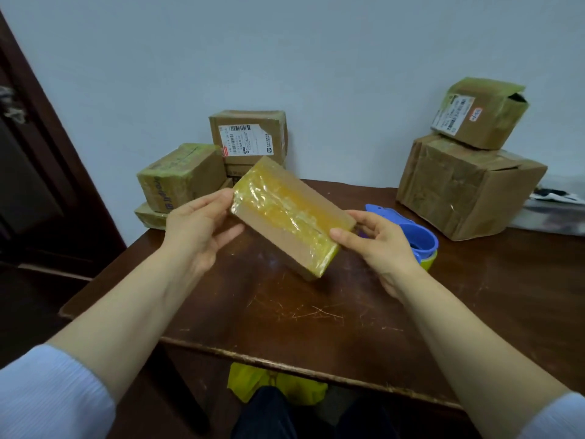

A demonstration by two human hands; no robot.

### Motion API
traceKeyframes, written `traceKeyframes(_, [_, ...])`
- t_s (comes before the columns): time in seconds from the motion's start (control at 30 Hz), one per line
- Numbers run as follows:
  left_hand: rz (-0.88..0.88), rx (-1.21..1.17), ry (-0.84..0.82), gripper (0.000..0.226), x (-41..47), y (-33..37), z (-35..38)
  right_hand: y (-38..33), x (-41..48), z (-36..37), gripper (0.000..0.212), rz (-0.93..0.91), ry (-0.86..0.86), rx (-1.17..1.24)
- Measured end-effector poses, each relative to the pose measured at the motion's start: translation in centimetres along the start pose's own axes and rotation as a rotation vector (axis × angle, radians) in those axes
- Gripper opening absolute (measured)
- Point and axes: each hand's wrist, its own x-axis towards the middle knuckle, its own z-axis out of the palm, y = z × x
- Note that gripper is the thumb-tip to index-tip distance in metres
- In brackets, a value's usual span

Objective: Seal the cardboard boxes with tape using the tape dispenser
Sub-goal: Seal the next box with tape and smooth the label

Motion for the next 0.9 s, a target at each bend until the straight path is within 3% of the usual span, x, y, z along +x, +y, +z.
traceKeyframes(0.1, [-0.050, 0.060, 0.071, 0.005, 0.4, -0.4, -0.7, -0.3, 0.6, 0.8, 0.055, -0.020, 0.020, 0.020])
traceKeyframes(0.17, [-0.081, 0.158, 0.100, 0.021, 0.6, -0.7, -1.1, -0.4, 0.6, 1.5, 0.062, -0.029, -0.003, 0.002])
traceKeyframes(0.4, [0.009, 0.857, -0.025, 0.057, 1.0, -0.7, -1.8, 0.1, 0.1, 2.5, 0.065, 0.012, -0.159, 0.000])
traceKeyframes(0.5, [0.333, 1.264, -0.049, 0.065, 1.3, -0.4, -1.1, 0.5, 0.1, 1.7, 0.060, -0.001, -0.167, -0.102])
traceKeyframes(0.6, [0.580, 1.347, -0.339, 0.073, 1.3, -0.2, 1.0, 0.8, 0.4, 1.1, 0.069, -0.022, -0.157, -0.148])
traceKeyframes(0.67, [0.541, 1.562, -0.533, 0.086, 1.6, -0.6, 2.3, 0.9, 0.7, 1.0, 0.073, -0.015, -0.158, -0.181])
traceKeyframes(0.73, [0.481, 1.791, -0.627, 0.084, 1.8, -1.2, 3.1, 1.0, 1.0, 0.8, 0.071, -0.001, -0.154, -0.174])
traceKeyframes(0.9, [0.443, 2.033, -0.506, 0.082, 1.1, -1.5, 4.4, 1.0, 1.7, 0.2, 0.049, -0.061, -0.081, -0.314])
